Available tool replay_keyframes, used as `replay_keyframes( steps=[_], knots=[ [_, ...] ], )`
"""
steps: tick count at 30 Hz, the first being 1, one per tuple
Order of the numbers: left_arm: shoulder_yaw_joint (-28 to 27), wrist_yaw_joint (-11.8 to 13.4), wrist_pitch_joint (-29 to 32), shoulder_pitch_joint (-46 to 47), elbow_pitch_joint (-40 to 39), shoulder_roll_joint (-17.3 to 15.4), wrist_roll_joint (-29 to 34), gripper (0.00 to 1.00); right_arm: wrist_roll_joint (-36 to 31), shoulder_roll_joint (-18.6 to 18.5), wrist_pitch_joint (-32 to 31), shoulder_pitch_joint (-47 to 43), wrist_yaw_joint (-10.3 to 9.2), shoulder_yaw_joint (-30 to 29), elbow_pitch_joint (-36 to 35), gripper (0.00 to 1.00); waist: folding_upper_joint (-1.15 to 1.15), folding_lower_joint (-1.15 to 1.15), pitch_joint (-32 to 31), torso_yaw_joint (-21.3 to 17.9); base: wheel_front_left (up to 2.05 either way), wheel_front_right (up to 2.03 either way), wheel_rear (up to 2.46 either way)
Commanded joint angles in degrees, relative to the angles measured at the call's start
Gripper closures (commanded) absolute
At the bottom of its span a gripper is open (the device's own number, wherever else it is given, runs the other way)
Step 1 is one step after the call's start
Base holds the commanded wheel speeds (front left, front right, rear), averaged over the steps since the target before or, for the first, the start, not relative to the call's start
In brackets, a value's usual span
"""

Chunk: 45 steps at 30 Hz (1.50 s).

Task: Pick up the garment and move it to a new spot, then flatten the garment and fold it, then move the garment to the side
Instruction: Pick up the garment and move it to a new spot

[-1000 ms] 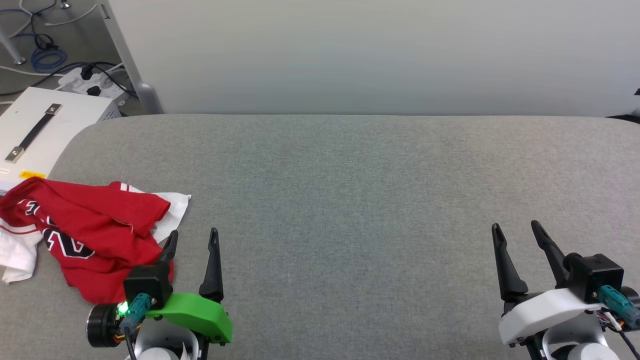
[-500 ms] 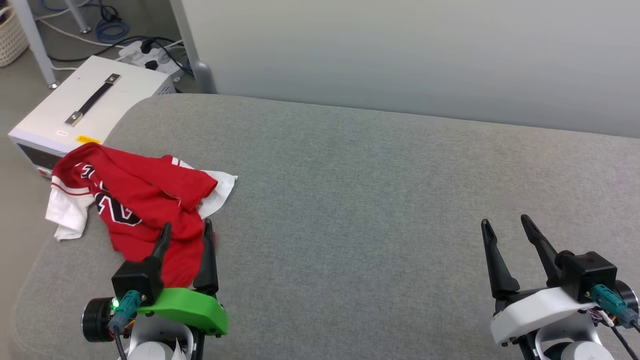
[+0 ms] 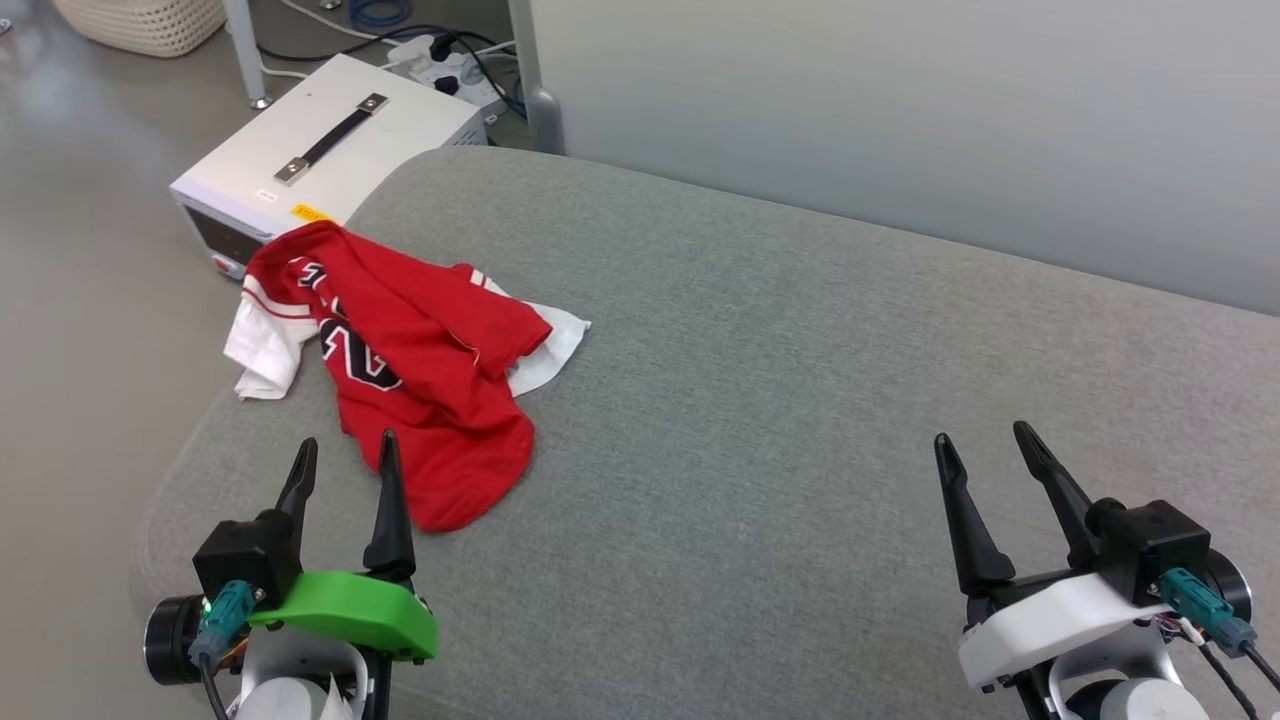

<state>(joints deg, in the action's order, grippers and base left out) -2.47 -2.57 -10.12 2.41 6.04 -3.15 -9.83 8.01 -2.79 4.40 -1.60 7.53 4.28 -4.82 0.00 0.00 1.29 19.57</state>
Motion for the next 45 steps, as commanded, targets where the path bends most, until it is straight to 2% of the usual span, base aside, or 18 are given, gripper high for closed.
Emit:
replay_keyframes(
  steps=[1,12,32,36,45],
  knots=[
    [-0.29,-0.38,-0.75,0.96,0.21,0.19,-0.41,0.00,0.37,-0.08,0.57,0.88,-0.03,0.34,-0.45,0.00,0.00,0.00,0.33,2.96,0.00,0.00,0.00],
    [-0.52,-0.71,-2.06,1.64,0.89,0.22,-2.49,0.00,0.83,-0.09,1.17,1.36,-0.03,1.15,-1.62,0.00,0.00,0.00,0.85,9.19,0.00,0.00,0.00],
    [-0.61,-0.96,-4.43,2.72,3.01,0.26,-3.17,0.00,0.88,-0.09,1.35,1.86,-0.04,1.79,-3.10,0.00,0.00,0.00,2.03,16.92,0.00,0.00,0.00],
    [-0.57,-1.47,-4.87,3.80,4.39,0.27,-2.82,0.00,0.36,-0.09,1.20,1.99,-0.04,1.84,-3.65,0.00,0.00,0.00,2.40,17.83,0.00,0.00,0.00],
    [0.07,-2.54,-4.87,9.85,8.38,0.16,-1.62,0.00,-2.15,-2.59,-1.07,4.27,-0.04,2.32,-5.91,0.00,0.00,0.00,5.70,15.10,0.00,0.00,0.00]
  ],
)
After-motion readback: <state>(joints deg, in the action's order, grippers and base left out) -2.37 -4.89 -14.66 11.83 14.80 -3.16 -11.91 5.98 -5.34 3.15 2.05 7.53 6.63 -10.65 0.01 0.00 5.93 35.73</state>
